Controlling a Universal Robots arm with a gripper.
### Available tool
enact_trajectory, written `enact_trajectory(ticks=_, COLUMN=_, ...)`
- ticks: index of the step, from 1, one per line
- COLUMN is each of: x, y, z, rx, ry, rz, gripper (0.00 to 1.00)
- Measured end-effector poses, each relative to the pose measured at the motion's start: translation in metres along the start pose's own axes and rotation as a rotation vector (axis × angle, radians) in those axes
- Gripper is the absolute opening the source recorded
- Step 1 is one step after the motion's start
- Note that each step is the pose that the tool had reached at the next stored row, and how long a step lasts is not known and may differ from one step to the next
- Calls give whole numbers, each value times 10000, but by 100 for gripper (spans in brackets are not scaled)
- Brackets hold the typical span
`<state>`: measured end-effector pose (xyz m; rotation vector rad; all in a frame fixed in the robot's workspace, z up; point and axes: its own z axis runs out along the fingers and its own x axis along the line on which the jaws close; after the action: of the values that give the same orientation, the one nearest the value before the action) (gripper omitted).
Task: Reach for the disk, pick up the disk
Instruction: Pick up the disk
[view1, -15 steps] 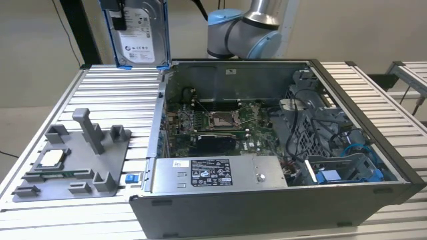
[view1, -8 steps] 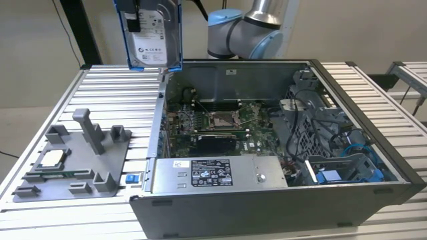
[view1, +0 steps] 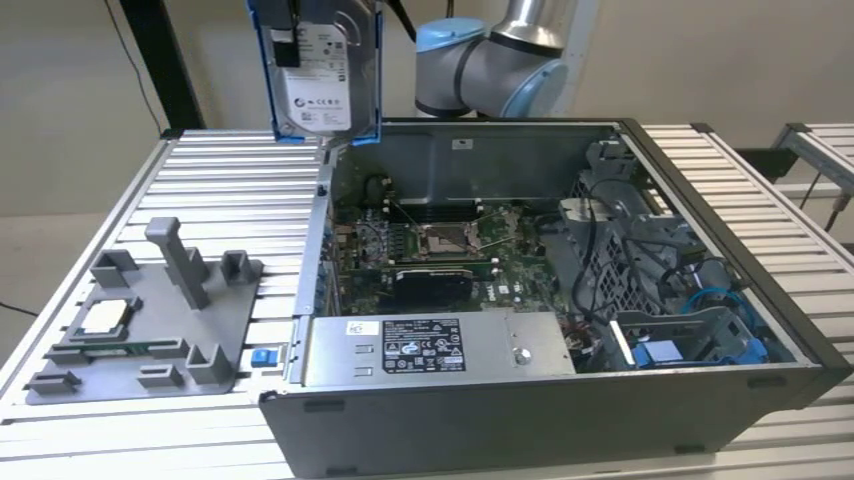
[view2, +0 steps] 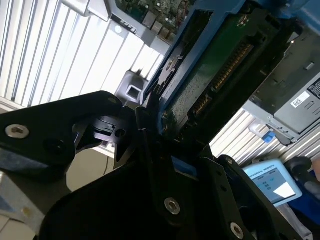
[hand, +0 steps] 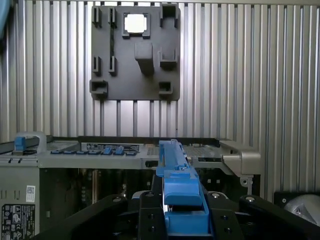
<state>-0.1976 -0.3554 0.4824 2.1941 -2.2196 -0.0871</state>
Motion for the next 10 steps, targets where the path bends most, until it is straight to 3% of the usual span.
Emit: enact_trajectory(ticks=10, x=36, y=-143, z=5, rx=3, ry=-5, rz=91, gripper=0)
